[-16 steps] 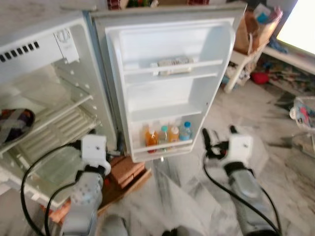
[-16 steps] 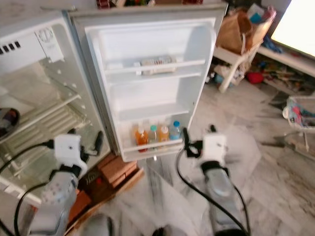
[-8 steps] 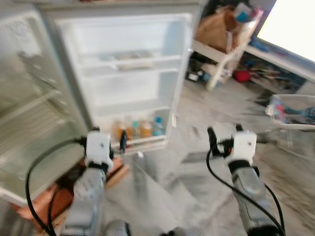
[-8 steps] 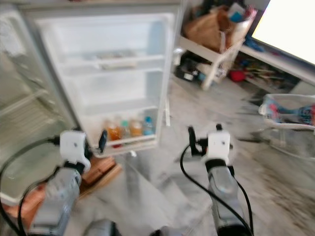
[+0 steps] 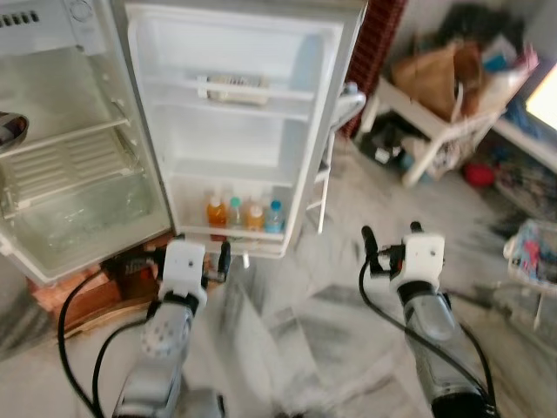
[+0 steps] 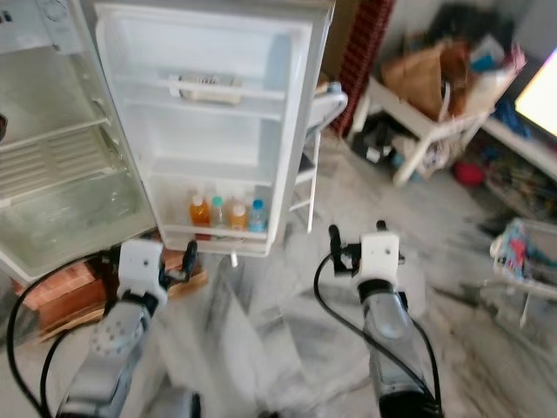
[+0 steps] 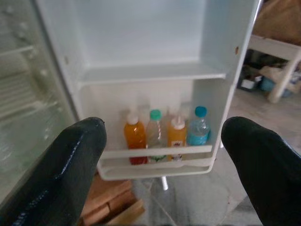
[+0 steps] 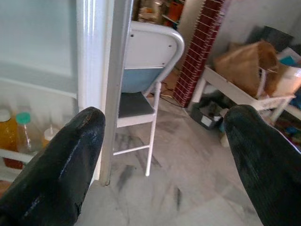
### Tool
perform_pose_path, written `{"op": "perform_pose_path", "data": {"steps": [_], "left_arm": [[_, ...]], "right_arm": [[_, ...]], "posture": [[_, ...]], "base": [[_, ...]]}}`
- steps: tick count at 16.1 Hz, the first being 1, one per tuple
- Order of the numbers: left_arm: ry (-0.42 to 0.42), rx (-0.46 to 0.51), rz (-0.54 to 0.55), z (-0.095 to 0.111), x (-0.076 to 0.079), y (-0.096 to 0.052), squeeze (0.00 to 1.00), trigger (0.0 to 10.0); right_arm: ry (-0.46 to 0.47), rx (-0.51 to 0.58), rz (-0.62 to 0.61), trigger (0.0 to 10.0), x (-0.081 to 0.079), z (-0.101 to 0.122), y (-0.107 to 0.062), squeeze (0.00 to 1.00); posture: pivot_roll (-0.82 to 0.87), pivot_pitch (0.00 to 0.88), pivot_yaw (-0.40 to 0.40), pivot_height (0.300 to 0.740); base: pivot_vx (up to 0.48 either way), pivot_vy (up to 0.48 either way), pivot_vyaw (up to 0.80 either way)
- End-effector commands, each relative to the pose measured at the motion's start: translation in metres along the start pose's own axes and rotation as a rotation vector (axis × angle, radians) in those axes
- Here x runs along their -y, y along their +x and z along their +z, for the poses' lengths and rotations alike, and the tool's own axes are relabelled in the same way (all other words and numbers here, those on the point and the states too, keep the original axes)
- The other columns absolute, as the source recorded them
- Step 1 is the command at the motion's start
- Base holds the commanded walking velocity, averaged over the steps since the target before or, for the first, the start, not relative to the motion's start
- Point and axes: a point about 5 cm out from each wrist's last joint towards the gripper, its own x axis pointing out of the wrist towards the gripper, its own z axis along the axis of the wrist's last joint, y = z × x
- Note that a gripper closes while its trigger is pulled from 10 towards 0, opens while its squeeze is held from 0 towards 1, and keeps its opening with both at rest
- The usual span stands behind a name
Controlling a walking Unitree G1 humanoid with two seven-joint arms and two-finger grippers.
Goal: Restocking fridge
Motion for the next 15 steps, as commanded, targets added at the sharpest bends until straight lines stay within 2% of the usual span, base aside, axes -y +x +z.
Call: {"op": "perform_pose_path", "data": {"steps": [1,7,11,15], "left_arm": [[0.017,-0.021,0.004,-0.005,-0.003,-0.004,0.0,10.0],[0.037,-0.026,0.003,-0.008,-0.004,-0.001,0.0,10.0],[0.045,-0.033,0.002,-0.009,-0.004,-0.001,0.0,10.0],[0.046,-0.028,0.007,-0.008,-0.003,0.002,0.0,10.0]], "right_arm": [[0.006,0.005,0.007,10.0,-0.004,0.002,0.003,0.0],[0.028,0.005,0.02,10.0,-0.002,0.001,0.007,0.0],[0.017,0.042,0.057,10.0,-0.007,0.01,0.011,0.0],[0.028,0.063,0.058,10.0,-0.008,0.015,0.014,0.0]], "posture": [[0.17,0.054,-0.096,0.74],[0.16,0.024,-0.091,0.74],[0.16,0.015,-0.089,0.74],[0.16,0.026,-0.089,0.74]], "base": [[0.0,-0.469,0.49],[0.0,-0.468,0.0],[0.0,-0.465,0.0],[0.0,-0.461,0.72]]}}
